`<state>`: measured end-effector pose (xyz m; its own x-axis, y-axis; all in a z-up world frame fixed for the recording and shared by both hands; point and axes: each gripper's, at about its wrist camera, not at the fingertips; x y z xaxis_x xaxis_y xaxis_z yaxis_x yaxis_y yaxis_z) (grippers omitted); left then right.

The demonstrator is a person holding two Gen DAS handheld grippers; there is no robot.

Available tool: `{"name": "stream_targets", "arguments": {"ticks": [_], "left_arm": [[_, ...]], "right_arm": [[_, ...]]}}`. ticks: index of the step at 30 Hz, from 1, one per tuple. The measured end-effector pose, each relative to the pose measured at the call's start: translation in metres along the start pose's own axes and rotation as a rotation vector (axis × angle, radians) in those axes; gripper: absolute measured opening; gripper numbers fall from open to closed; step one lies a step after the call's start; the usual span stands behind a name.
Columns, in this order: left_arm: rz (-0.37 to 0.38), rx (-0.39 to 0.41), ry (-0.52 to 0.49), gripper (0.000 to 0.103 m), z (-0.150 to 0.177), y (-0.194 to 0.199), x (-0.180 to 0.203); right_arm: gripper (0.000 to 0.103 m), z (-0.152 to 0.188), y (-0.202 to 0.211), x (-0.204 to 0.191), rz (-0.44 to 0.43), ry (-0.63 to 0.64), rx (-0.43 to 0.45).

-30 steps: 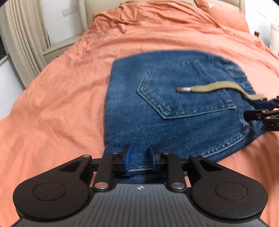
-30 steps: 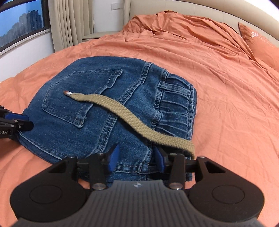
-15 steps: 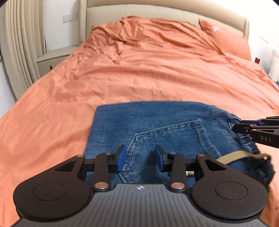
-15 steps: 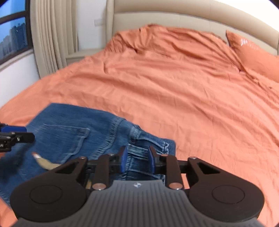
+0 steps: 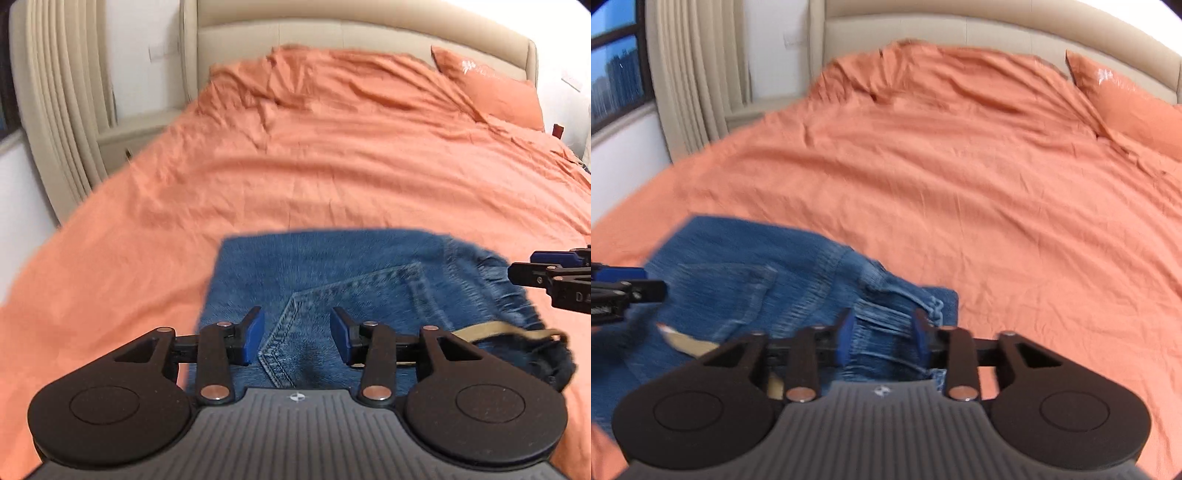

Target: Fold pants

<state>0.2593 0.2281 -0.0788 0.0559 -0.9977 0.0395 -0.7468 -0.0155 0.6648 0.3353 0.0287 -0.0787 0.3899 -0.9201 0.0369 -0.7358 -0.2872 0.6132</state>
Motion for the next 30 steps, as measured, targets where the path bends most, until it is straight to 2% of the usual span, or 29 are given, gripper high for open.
{"name": "stream_targets", "arguments": {"ticks": [1, 3, 5, 8, 10, 13, 16, 18, 22, 30], "left_arm": [[-0.014, 0.025, -0.006, 0.055, -0.001, 0.014, 0.005], [-0.037, 0.08, -0.013, 0.063, -0.003, 0.044, 0.014], [-0.072, 0.138, -0.012, 0.073, -0.001, 0.074, 0.023], [-0.112, 0.187, -0.008, 0.076, 0.003, 0.111, 0.037], [-0.121, 0.196, 0.0, 0.084, 0.007, 0.132, 0.044], [-0.136, 0.234, 0.008, 0.085, 0.016, 0.166, 0.053], [-0.19, 0.262, -0.003, 0.093, 0.027, 0.198, 0.064], [-0.211, 0.259, 0.006, 0.093, 0.034, 0.212, 0.069], [-0.179, 0.218, 0.03, 0.093, 0.052, 0.229, 0.076], [-0.164, 0.087, 0.086, 0.093, 0.087, 0.22, 0.08]], "right_arm": [[0.038, -0.001, 0.015, -0.003, 0.005, 0.007, 0.02], [0.048, -0.001, 0.048, -0.008, 0.003, 0.011, 0.063], [0.064, 0.0, 0.083, -0.012, -0.008, 0.01, 0.111], [0.069, 0.006, 0.132, -0.017, -0.015, 0.018, 0.175], [0.073, 0.014, 0.163, -0.02, -0.013, 0.024, 0.211], [0.08, 0.03, 0.206, -0.025, -0.012, 0.03, 0.252], [0.081, 0.046, 0.244, -0.029, -0.028, 0.025, 0.289], [0.081, 0.058, 0.265, -0.031, -0.022, 0.018, 0.307], [0.082, 0.085, 0.297, -0.035, 0.008, -0.018, 0.335], [0.082, 0.133, 0.305, -0.035, 0.001, -0.127, 0.254]]}}
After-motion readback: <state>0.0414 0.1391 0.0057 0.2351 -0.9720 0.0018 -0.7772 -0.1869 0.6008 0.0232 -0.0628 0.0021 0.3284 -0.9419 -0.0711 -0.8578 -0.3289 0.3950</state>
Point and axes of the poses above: each gripper's, at about its wrist camera, not at the fingertips, and y roughly against the way its jaws point, x to its right, z to its underside, and after that the axes turned 6 degrees about z, right-handed
